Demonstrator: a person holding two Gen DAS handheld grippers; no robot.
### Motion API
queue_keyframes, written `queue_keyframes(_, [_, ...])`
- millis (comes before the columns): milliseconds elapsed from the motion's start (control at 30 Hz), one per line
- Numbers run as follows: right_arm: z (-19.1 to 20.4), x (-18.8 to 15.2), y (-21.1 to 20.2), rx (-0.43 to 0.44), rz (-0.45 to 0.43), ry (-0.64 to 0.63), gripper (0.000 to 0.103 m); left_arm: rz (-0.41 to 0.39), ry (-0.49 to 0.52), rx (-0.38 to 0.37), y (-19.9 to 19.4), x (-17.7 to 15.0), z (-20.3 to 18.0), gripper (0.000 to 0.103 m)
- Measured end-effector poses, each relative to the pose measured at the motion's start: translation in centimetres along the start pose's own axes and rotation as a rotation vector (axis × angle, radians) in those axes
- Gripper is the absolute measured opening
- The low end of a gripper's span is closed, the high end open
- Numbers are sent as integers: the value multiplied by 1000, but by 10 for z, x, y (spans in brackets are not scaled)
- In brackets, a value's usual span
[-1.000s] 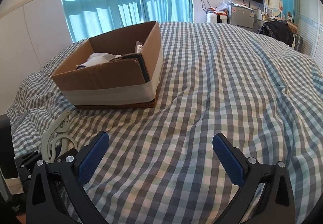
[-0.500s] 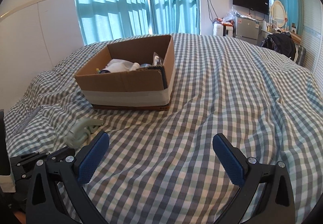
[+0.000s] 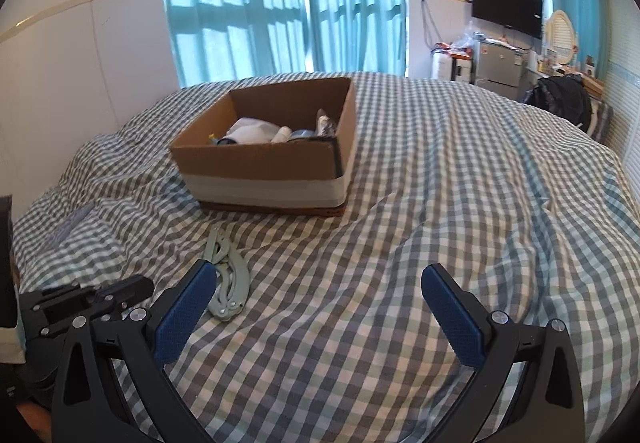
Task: Organize objects
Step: 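Lower the right tool over the pale green plastic clamp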
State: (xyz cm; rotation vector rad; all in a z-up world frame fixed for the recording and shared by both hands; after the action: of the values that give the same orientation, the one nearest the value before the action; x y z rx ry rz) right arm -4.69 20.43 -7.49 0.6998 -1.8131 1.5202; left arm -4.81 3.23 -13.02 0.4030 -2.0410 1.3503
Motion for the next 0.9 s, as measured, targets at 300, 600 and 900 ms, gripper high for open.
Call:
queue_keyframes(300, [44, -10, 42, 85, 76, -90, 103, 1, -58, 97, 10, -2, 55, 57])
queue_keyframes(600, [96, -13, 91, 158, 163, -158, 102, -10, -142, 122, 12, 5, 90, 66])
queue_keyframes(900, [115, -20, 104, 144, 187, -215, 55, 16, -149, 128, 19, 5, 95, 67])
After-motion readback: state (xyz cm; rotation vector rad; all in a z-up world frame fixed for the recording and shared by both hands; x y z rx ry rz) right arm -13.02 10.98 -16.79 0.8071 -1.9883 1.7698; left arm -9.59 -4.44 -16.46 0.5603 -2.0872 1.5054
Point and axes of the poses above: each gripper's, at about its wrist camera, not at the fingertips, and y roughly the way its jaws point, z to its left, x to its top, the point moved 2 cm from there along y, roughly the way its jaws point, and after that the axes turned 15 degrees about -x, right-handed, at the moved point
